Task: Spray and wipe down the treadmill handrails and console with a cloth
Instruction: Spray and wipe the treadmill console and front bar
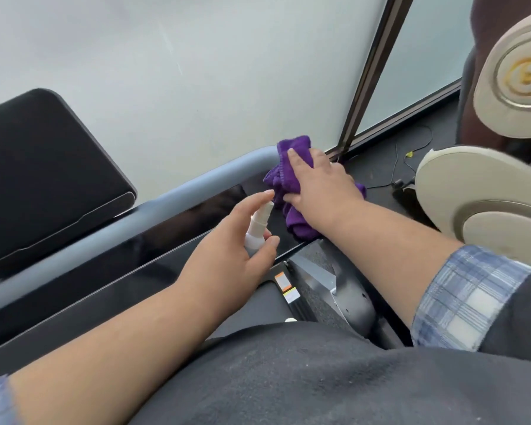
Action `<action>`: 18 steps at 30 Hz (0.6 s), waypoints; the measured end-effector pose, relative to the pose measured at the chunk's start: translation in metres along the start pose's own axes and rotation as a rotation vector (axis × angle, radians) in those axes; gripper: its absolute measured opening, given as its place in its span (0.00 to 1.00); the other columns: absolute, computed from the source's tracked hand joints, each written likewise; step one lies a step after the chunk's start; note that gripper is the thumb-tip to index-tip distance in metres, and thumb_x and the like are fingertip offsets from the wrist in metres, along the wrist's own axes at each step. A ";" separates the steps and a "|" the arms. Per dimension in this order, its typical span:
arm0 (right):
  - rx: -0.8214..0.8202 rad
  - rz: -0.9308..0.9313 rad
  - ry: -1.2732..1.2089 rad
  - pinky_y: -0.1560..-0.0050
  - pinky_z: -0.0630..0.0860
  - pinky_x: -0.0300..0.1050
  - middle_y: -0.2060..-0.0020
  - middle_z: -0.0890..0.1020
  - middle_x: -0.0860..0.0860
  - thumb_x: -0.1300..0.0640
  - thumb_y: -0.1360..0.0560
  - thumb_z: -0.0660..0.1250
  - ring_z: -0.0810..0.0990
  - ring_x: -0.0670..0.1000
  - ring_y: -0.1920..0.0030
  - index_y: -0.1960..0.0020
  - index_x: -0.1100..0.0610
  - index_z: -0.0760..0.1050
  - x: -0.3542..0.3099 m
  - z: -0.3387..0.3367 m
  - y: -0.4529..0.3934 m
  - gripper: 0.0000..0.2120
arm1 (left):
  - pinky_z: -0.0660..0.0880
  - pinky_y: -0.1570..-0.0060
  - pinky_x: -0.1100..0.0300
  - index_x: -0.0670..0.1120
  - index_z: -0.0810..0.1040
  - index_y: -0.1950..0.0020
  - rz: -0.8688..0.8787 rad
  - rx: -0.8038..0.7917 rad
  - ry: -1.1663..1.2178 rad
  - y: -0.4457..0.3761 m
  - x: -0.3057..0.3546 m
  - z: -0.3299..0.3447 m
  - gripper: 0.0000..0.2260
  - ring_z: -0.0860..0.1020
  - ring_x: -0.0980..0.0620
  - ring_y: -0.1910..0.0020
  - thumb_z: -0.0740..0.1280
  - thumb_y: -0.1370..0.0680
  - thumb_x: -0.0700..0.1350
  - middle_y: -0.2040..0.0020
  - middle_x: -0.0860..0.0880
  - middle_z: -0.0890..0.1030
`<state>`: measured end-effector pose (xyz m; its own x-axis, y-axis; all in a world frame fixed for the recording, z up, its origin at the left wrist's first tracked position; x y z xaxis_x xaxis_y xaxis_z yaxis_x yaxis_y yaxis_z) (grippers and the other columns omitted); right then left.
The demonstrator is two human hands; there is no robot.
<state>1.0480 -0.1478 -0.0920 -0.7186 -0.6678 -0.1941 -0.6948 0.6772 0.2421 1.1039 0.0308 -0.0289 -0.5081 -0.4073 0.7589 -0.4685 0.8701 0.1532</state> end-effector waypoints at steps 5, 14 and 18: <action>0.058 0.068 0.046 0.36 0.71 0.57 0.22 0.57 0.54 0.38 0.21 0.62 0.69 0.60 0.35 0.19 0.44 0.49 0.033 0.018 0.080 0.37 | 0.78 0.55 0.54 0.71 0.60 0.31 0.013 -0.002 -0.095 -0.033 0.017 0.005 0.24 0.78 0.56 0.62 0.66 0.22 0.53 0.52 0.59 0.80; 0.269 -0.428 -0.523 0.34 0.71 0.48 0.33 0.75 0.50 0.46 0.27 0.68 0.76 0.53 0.37 0.27 0.46 0.68 0.023 0.011 0.179 0.29 | 0.78 0.60 0.54 0.66 0.60 0.28 0.039 -0.048 -0.353 -0.101 0.032 0.018 0.23 0.78 0.57 0.65 0.62 0.21 0.50 0.64 0.58 0.79; 0.204 -0.565 -0.712 0.33 0.71 0.43 0.32 0.75 0.50 0.43 0.23 0.70 0.75 0.49 0.34 0.28 0.47 0.72 0.007 0.010 0.189 0.25 | 0.77 0.63 0.55 0.63 0.59 0.26 0.072 -0.110 -0.498 -0.113 0.025 0.035 0.25 0.78 0.55 0.65 0.62 0.21 0.51 0.59 0.56 0.81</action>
<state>0.9109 -0.0215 -0.0570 -0.0739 -0.6136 -0.7861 -0.8904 0.3956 -0.2251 1.1188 -0.0873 -0.0490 -0.8313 -0.4052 0.3805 -0.3548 0.9138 0.1978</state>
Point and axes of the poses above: each hand's wrist, its own y-axis away from the middle knuckle, its own z-axis out of the palm, x = y × z, the point moved 7 cm from there along -y, towards the middle knuckle
